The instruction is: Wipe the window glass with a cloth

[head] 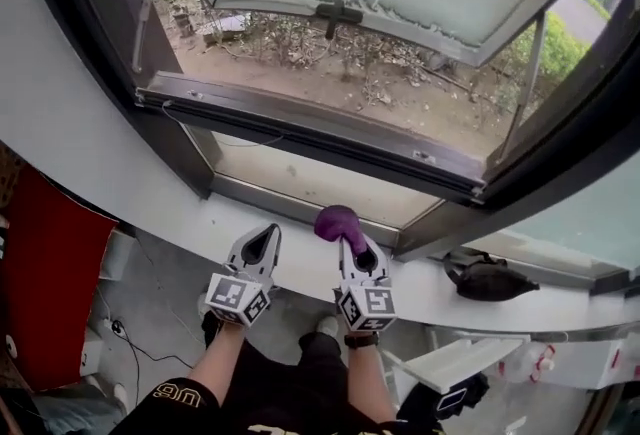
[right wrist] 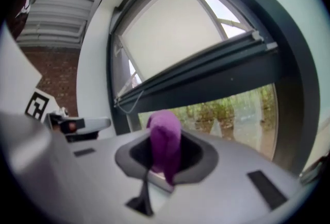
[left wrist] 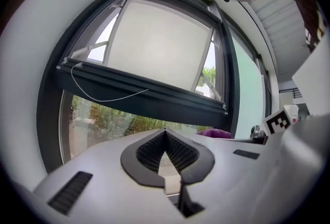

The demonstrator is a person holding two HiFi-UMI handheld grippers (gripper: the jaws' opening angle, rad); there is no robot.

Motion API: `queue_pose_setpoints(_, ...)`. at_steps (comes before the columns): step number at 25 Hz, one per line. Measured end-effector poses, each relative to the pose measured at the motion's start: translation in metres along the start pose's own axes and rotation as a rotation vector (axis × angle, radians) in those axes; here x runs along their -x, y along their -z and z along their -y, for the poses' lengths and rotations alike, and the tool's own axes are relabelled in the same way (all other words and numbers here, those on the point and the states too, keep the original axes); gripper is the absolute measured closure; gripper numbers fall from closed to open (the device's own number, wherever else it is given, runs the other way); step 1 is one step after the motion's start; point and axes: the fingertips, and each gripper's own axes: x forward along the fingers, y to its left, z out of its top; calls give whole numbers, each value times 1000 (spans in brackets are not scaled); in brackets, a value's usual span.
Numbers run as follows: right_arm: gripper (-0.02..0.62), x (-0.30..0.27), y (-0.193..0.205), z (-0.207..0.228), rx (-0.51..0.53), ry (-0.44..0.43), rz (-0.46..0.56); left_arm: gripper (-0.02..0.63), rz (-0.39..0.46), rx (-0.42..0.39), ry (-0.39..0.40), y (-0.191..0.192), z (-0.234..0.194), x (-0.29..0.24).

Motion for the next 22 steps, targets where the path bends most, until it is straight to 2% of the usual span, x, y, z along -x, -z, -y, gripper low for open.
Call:
queue_pose_setpoints(2, 516, -29, 10, -12, 17, -18, 18, 595, 0, -38, -4, 5, -37, -2)
queue_pose_setpoints(4, 517, -60, 25, -35, 22, -42, 20, 595, -37, -94, -1, 13, -77, 1)
queue_pose_setpoints(9, 515, -157, 48, -128, 60, -122, 39, 595, -73, -186, 42, 15, -172, 19)
queue_pose_setpoints(13, 517, -242, 46, -202, 32, -182, 97, 595, -79, -175, 48, 7, -247, 35)
queue_pose_setpoints(16, 516, -301, 47, -247, 61, -224, 130, 595, -66, -200, 46, 5, -284, 56)
queue_pose_setpoints(19, 517, -356, 46, -278, 117, -252, 148, 595, -53, -184, -14, 5, -309, 76)
queue_pose_setpoints(22, 515, -397, 49, -299, 94, -257, 153, 594, -47, -140, -69, 4, -321, 93)
